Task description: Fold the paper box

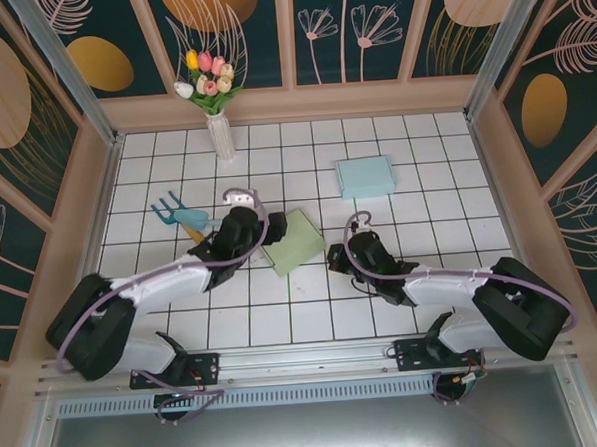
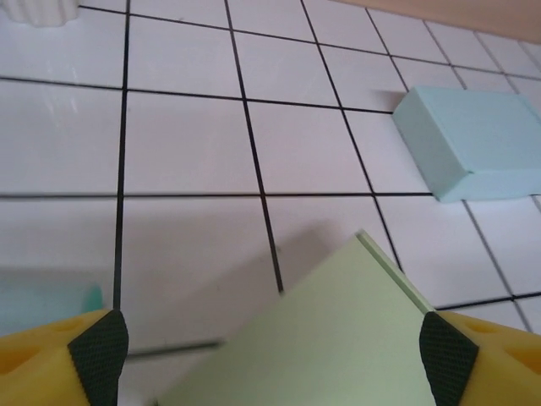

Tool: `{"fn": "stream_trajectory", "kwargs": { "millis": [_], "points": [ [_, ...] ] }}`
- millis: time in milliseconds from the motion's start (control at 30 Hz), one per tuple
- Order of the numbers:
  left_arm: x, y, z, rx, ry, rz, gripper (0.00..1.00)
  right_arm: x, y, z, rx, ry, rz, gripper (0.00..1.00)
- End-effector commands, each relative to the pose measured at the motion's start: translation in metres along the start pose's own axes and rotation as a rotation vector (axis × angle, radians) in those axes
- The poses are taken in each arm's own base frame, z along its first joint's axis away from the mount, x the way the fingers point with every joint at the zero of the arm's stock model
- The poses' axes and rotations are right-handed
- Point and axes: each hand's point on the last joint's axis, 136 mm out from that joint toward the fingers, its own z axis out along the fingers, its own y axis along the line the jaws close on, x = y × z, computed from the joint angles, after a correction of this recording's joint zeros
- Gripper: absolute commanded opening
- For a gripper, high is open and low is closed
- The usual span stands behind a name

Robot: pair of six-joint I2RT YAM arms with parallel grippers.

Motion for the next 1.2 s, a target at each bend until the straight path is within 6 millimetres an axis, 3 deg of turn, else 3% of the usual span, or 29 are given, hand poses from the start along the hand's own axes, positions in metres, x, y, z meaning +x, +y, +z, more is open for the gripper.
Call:
{"fn": "stream_trajectory", "kwargs": {
  "millis": [0, 167, 300, 633, 867, 1167],
  "points": [
    [-0.007, -0.026, 0.029, 0.152, 0.042, 0.085, 0.85, -0.002, 0.009, 0.011, -0.004, 0.082, 0.065, 0.0],
    [0.002, -0.025, 0.065, 0.14, 0.11, 0.086, 0.75, 0.006, 0.003, 0.03, 0.011, 0.178, 0.092, 0.0],
    [0.01, -0.034, 0.073, 0.19, 0.138, 0.07, 0.72, 0.006, -0.008, 0.037, 0.046, 0.166, 0.115, 0.0],
    [0.048, -0.031, 0.098, 0.203, 0.248, 0.081, 0.65, -0.004, -0.039, 0.045, 0.161, 0.13, 0.114, 0.0],
    [0.063, -0.057, 0.085, 0.383, 0.295, -0.013, 0.56, -0.001, -0.051, 0.058, 0.221, 0.184, 0.075, 0.0],
    [0.089, -0.107, 0.058, 0.622, 0.387, -0.095, 0.5, -0.003, -0.028, 0.061, 0.057, 0.188, 0.027, 0.0]
  ]
}}
